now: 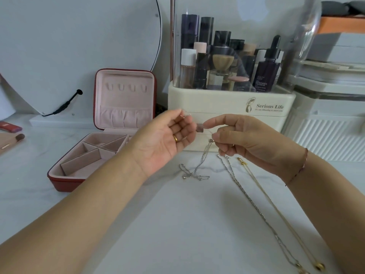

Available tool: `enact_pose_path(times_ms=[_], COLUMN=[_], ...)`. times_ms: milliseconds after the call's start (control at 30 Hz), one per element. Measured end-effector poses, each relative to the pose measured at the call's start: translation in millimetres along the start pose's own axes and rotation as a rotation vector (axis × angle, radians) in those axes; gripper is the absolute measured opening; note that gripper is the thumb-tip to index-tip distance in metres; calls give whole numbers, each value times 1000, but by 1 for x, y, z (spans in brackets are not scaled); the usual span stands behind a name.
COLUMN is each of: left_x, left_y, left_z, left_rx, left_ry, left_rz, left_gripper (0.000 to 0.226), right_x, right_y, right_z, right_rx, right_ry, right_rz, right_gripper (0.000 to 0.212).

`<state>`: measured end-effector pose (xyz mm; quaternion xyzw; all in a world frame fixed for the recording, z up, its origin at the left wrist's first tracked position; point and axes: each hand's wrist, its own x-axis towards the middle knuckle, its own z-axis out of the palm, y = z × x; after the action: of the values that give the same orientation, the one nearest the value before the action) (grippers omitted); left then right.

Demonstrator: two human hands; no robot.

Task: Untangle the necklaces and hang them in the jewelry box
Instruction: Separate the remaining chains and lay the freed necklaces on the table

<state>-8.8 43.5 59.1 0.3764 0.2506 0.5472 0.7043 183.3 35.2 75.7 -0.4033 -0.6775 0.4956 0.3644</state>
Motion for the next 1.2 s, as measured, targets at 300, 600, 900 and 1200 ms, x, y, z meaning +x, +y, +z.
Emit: enact_pose_path(times_ms=[300,600,900,1200], left_x=[2,3,0,-3], left_y=[32,37,21,-3], left_z=[-17,-28,-22,-18], left_rx=[-165,341,807,1380], left_ry=[91,368,417,118], left_rz=[172,329,359,298], left_gripper=[20,18,9,6], right_x=[-3,-3,-4,-5], right_y=[0,0,-10,-13], right_z=[-14,-24,-20,-13], right_rx=[-107,-148,263,552], right_ry=[-43,134,174,53], right_rz=[115,40,-243,-233], right_gripper=[17,14,17,16])
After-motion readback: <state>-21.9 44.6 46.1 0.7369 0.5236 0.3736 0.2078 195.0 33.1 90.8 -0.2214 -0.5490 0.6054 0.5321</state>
